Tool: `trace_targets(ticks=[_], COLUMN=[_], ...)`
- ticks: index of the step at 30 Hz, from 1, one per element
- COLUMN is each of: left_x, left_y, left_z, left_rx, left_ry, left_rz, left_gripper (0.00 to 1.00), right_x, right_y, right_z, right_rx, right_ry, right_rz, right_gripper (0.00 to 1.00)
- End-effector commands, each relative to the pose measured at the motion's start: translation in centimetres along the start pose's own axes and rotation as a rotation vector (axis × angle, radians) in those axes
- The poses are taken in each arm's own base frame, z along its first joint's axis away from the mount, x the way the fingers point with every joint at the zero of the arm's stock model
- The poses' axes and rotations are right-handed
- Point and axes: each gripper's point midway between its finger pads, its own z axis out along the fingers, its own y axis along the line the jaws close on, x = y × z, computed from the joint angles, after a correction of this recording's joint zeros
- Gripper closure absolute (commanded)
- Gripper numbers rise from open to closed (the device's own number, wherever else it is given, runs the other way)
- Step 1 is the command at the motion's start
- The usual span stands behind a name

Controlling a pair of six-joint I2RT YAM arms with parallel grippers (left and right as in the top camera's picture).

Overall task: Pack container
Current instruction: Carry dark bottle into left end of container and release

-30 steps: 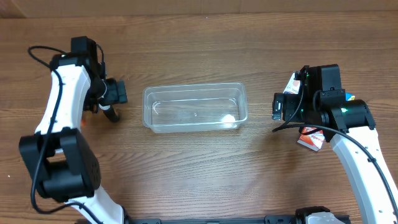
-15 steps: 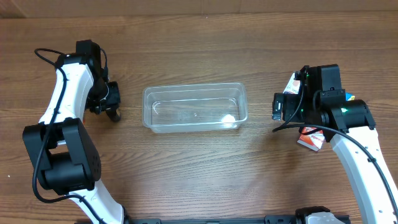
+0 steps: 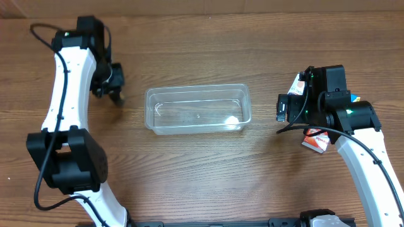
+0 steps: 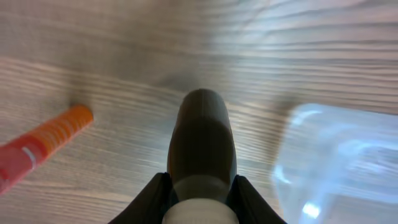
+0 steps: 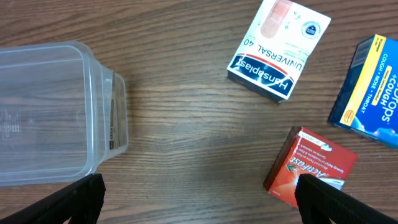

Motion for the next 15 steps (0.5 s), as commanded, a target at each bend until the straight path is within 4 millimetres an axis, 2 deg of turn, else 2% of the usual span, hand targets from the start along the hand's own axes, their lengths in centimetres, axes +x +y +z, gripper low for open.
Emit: trace_targets(ticks=[1, 4, 7, 9, 15], left_x=[0.2, 2.3, 3.8, 4.5, 5.7], left_y=[-4.6, -7.9, -10.1, -10.9, -11.0], left_z=[-8.0, -10.0, -10.0, -9.0, -3.0], left_rx=[0.071, 0.091, 0.095, 0.093, 0.064], left_ry=[-0.172, -0.197, -0.172, -0.144, -0.055], left_rz=[0.047, 0.131, 0.171, 0.16, 0.068], left_gripper=[0.96, 0.96, 0.96, 0.96, 0.96], right_x=[-1.4, -1.4, -1.4, -1.4, -1.4], right_y=[0.3, 0.3, 0.3, 0.3, 0.3], right_z=[-1.2, -1.2, -1.2, -1.2, -1.2], right_rx=[-0.011, -0.011, -0.011, -0.011, -0.011], right_ry=[-0.053, -0.053, -0.053, -0.053, -0.053], right_rz=[0.002, 0.002, 0.001, 0.002, 0.002], right_gripper=[0.0, 0.0, 0.0, 0.0, 0.0])
